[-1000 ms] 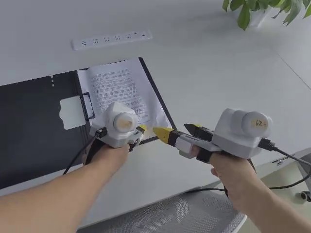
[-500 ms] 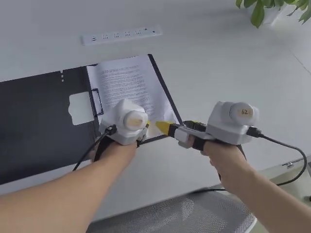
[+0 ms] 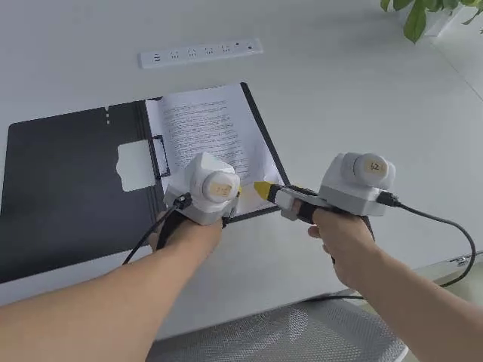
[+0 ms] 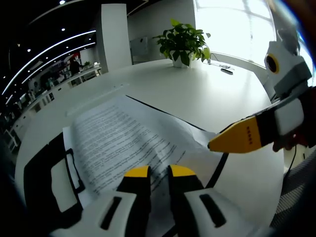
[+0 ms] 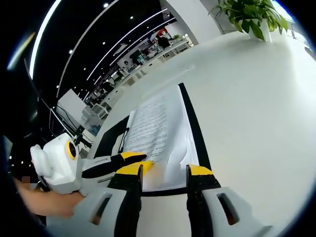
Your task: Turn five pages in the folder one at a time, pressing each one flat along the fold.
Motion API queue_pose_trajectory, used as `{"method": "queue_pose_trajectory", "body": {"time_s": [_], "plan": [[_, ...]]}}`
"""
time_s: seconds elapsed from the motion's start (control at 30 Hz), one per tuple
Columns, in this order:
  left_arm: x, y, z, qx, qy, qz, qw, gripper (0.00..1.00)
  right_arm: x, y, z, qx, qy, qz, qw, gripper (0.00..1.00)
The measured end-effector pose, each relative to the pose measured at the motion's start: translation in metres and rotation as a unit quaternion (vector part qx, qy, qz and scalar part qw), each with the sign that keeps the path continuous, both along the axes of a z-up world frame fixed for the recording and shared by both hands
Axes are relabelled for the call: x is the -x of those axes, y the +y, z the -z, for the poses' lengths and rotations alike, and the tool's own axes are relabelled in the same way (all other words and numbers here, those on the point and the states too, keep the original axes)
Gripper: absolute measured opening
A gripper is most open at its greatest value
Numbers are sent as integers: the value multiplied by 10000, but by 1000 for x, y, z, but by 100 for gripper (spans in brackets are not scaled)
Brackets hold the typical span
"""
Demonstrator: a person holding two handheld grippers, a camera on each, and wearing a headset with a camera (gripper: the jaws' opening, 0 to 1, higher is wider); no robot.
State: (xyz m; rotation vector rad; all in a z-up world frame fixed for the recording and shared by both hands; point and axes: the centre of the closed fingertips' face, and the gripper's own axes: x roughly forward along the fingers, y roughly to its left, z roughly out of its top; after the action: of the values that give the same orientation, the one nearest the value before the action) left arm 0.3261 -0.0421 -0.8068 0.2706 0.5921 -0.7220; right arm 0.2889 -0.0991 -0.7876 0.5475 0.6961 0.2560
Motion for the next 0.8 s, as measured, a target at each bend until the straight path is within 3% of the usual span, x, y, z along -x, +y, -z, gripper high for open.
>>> {"method": "queue_pose_trajectory", "body": {"time_s": [0.33, 0.67, 0.8], "plan": [[0, 0, 0, -6, 14, -37, 10000, 12, 1, -5, 6, -123, 162, 226, 9995, 5], [0, 1, 0, 13, 39, -97, 9999, 12, -1, -6, 3, -166, 146, 306, 9993, 0], [1, 2, -1, 77, 116, -163, 9998, 12, -1, -6, 1, -219, 141, 325, 9991, 0]]}}
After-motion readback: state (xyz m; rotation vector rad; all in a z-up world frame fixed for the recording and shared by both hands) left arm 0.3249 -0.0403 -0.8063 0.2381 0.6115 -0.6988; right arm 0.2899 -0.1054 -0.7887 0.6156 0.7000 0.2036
